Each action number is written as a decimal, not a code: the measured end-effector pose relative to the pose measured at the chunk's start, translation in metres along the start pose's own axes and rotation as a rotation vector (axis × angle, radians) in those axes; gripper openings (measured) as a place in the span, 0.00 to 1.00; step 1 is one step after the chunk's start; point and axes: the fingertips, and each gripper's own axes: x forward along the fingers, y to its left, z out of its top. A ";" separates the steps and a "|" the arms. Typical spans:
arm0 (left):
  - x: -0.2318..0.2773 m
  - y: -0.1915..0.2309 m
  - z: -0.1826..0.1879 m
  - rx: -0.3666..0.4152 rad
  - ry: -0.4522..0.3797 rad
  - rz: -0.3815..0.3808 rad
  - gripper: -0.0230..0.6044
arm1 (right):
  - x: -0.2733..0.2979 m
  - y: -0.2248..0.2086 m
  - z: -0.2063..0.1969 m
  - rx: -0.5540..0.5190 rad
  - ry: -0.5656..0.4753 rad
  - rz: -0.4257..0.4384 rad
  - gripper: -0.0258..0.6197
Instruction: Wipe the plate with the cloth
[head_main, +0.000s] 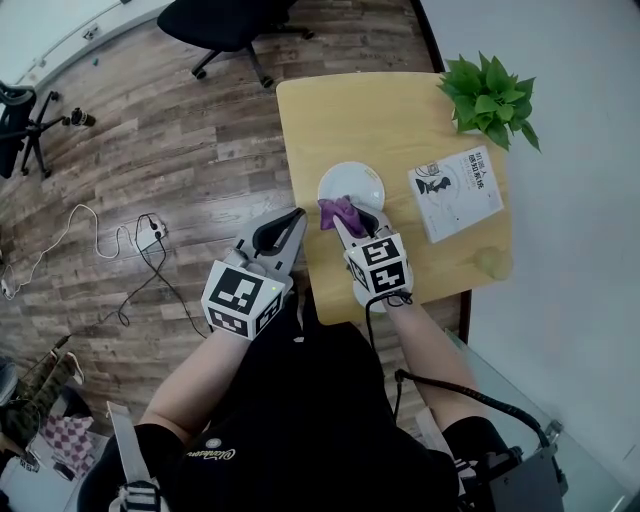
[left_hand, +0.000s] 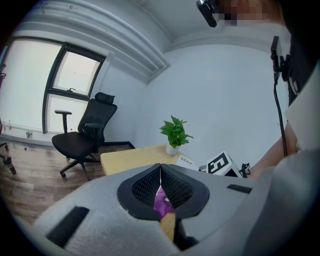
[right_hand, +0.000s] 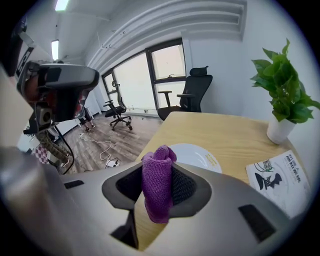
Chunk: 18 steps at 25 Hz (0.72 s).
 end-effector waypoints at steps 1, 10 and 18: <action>0.000 0.000 -0.001 0.000 0.002 -0.001 0.05 | 0.000 0.004 -0.002 -0.005 0.005 0.005 0.23; 0.003 -0.003 0.000 0.005 0.005 -0.007 0.05 | -0.005 -0.014 0.021 -0.009 -0.054 -0.028 0.23; -0.002 -0.002 0.000 0.004 0.008 -0.007 0.05 | -0.001 -0.080 0.068 -0.035 -0.101 -0.161 0.23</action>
